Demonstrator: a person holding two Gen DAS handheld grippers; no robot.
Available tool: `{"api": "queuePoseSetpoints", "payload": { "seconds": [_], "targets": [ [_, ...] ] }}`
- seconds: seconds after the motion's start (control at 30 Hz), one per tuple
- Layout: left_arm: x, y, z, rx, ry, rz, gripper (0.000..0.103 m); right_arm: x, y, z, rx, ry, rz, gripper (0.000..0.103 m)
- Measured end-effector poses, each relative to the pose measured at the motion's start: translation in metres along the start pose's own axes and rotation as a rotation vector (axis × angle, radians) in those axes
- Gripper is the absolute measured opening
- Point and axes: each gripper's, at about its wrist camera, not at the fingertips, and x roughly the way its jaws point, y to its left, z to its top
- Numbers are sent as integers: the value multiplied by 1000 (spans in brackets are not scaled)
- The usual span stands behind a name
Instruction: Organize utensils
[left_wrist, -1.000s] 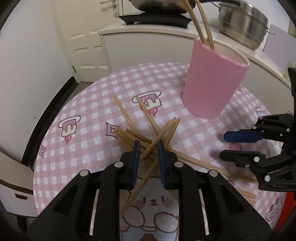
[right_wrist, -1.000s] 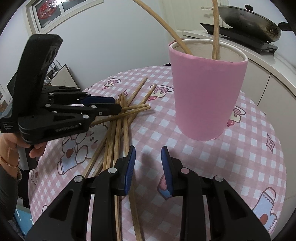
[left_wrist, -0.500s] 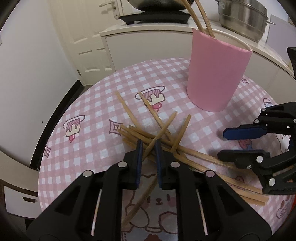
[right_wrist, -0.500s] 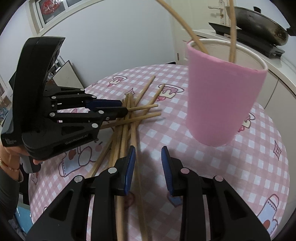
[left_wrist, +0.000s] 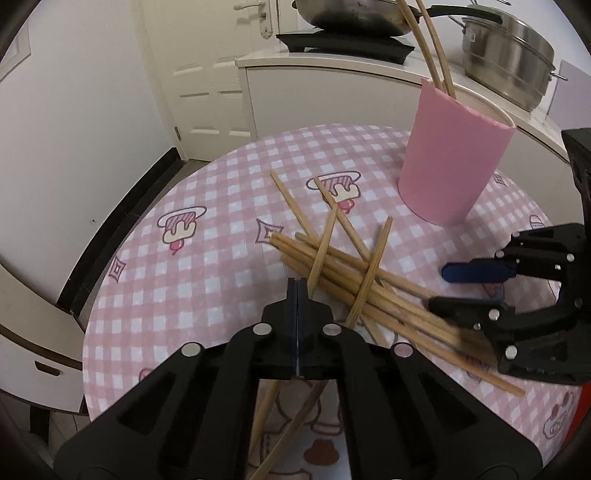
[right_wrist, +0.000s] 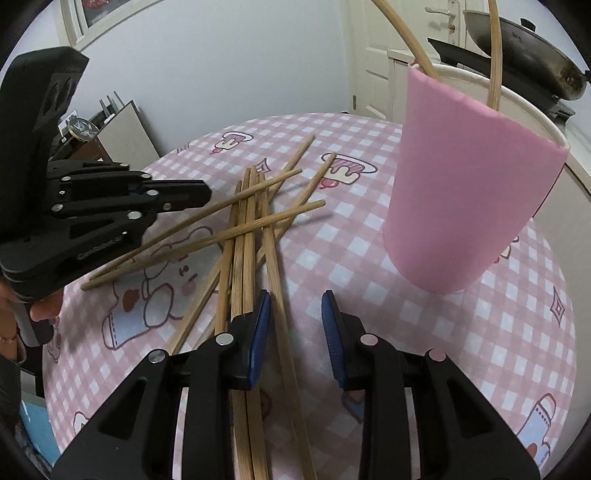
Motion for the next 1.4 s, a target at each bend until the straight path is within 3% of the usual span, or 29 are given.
{"api": "queuePoseSetpoints", "payload": {
  "seconds": [0.1,0.6,0.63,0.67,0.7,0.9,0.97,1.1,1.17,1.27,1.4],
  "targets": [
    [-6,3,-2,-29,-18,-8,1,1,4,0,-12,6,-17,19],
    [1,7,6,-72,-8,-30,3,-8,-3,-10,-11,6,-17,19],
    [3,6,6,-71,-5,-32,18,-8,-4,-9,-10,6,-16,19],
    [5,6,6,-73,-8,-30,43,-8,-5,-8,-11,6,-15,19],
    [4,7,7,-76,-21,-21,51,-8,-5,-7,-12,5,-15,19],
    [11,8,10,-70,-20,-20,47,-7,-10,-1,-17,1,-11,19],
    [17,8,9,-61,3,-28,34,-6,-11,0,-18,0,-8,19],
    [22,6,7,-66,13,-48,25,-4,-11,1,-18,-2,-5,19],
    [22,5,7,-57,18,-56,12,-4,-11,2,-19,-3,-8,17],
    [22,2,6,-45,17,-37,10,-3,-11,2,-21,-1,-14,8],
    [12,7,4,-69,1,-24,6,-5,-11,0,-22,4,-21,6]
  ]
}}
